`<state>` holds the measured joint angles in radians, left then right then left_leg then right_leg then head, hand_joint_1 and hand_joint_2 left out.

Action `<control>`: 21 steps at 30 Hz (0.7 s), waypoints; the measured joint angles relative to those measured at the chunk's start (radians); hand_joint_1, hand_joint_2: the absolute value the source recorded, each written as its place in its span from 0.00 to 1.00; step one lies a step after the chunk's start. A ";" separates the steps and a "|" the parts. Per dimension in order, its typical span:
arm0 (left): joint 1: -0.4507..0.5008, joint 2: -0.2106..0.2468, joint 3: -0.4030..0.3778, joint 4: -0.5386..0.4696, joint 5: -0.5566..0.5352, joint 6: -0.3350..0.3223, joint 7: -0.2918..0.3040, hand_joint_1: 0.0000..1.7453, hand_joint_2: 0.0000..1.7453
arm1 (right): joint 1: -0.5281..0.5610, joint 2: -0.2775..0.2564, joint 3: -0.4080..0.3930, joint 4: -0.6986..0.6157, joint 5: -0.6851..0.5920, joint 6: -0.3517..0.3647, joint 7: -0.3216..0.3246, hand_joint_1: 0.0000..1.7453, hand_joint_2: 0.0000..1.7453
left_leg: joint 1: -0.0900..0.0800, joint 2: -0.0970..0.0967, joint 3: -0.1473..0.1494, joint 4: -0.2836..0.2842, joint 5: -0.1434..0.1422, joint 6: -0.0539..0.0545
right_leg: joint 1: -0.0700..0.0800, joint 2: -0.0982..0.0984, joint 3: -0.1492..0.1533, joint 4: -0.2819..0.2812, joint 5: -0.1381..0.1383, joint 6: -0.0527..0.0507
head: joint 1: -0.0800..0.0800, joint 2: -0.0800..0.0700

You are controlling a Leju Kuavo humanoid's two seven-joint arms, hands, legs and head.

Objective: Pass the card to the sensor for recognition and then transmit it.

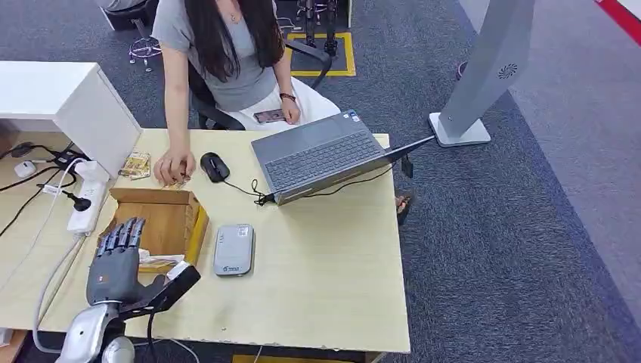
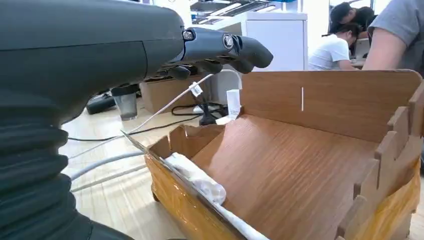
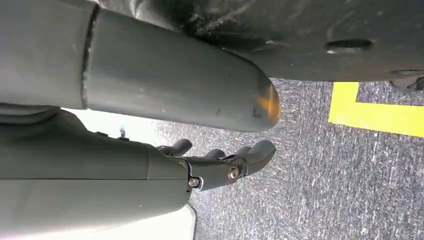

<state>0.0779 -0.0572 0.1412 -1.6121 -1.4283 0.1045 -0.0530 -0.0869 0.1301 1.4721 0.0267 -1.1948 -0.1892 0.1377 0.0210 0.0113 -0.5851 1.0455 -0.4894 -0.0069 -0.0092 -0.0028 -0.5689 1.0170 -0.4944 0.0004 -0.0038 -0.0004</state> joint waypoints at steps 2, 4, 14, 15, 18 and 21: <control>0.000 -0.001 0.003 0.000 -0.002 -0.003 0.000 1.00 1.00 | 0.000 0.000 0.002 0.000 -0.001 0.000 0.000 0.00 0.00 | 0.000 0.000 0.000 0.000 0.000 0.000 | 0.000 0.000 0.000 0.000 0.000 0.000 | 0.000 0.000; 0.000 -0.001 0.005 0.000 -0.003 -0.011 -0.001 1.00 1.00 | 0.000 0.000 0.005 0.000 -0.003 0.000 0.000 0.00 0.00 | 0.000 0.000 0.000 0.000 0.000 0.000 | 0.000 0.000 0.000 0.000 0.000 0.000 | 0.000 0.000; 0.000 0.000 0.011 0.000 0.012 -0.038 -0.006 1.00 1.00 | 0.000 0.000 0.014 0.000 -0.013 0.000 0.000 0.00 0.00 | 0.000 0.000 0.000 0.000 0.000 0.000 | 0.000 0.000 0.000 0.000 0.000 0.000 | 0.000 0.000; -0.001 0.000 0.011 0.000 0.012 -0.038 -0.006 1.00 1.00 | 0.000 0.000 0.015 0.000 -0.013 0.000 0.000 0.00 0.00 | 0.000 0.000 0.000 0.000 0.000 0.000 | 0.000 0.000 0.000 0.000 0.000 0.000 | 0.000 0.000; -0.001 0.000 0.012 0.000 0.012 -0.038 -0.006 1.00 1.00 | 0.000 0.000 0.016 0.000 -0.013 0.000 0.000 0.00 0.00 | 0.000 0.000 0.000 0.000 0.000 0.000 | 0.000 0.000 0.000 0.000 0.000 0.000 | 0.000 0.000; -0.001 0.000 0.013 0.000 0.019 -0.043 -0.012 1.00 1.00 | 0.000 0.000 0.019 0.000 -0.016 0.000 0.000 0.00 0.00 | 0.000 0.000 0.000 0.000 0.000 0.000 | 0.000 0.000 0.000 0.000 0.000 0.000 | 0.000 0.000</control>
<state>0.0771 -0.0568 0.1537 -1.6117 -1.4096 0.0611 -0.0652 -0.0870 0.1301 1.4908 0.0267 -1.2108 -0.1888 0.1377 0.0210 0.0113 -0.5851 1.0455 -0.4894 -0.0069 -0.0092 -0.0028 -0.5689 1.0170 -0.4944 0.0004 -0.0034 -0.0004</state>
